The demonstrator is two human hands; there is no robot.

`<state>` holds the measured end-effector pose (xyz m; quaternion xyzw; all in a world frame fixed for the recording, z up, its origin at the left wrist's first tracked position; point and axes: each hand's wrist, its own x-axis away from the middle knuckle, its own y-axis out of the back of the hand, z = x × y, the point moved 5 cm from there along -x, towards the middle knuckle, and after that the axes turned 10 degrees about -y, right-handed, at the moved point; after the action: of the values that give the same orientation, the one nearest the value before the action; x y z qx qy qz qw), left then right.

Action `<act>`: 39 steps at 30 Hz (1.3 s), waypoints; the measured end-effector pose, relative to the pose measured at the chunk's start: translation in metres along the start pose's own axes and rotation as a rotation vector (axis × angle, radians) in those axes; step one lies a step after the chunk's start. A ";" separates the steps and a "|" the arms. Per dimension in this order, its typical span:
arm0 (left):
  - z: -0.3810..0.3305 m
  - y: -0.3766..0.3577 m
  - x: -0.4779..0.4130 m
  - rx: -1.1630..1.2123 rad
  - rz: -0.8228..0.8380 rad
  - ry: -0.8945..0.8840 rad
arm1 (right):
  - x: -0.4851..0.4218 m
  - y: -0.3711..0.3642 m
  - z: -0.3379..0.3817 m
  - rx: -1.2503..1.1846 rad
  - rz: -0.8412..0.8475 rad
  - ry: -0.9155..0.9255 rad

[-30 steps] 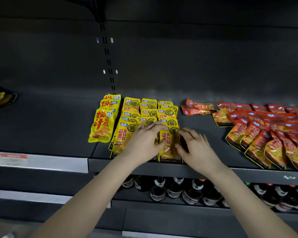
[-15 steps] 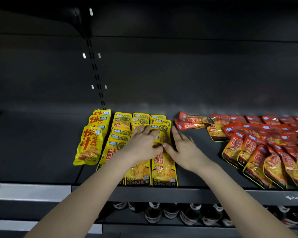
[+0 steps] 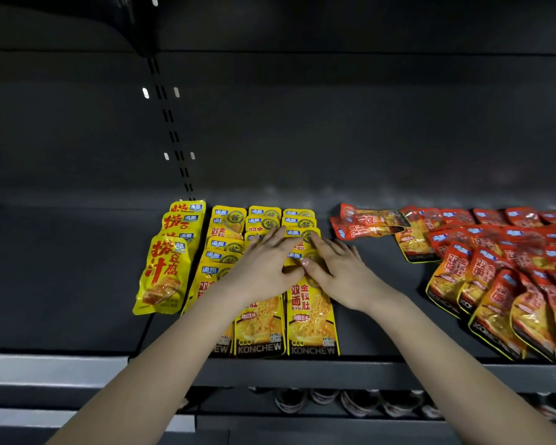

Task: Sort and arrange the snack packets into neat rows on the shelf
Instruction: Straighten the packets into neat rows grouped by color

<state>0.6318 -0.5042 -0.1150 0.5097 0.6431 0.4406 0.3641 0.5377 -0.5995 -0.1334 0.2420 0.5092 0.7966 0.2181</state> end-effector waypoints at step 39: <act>-0.092 -0.018 0.041 -0.019 -0.043 -0.370 | 0.131 0.005 -0.022 0.019 -0.265 -0.288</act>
<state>0.5321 -0.4836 -0.1003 0.5647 0.5716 0.3375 0.4904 0.4206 -0.5392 -0.1155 0.2862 0.5076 0.7132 0.3895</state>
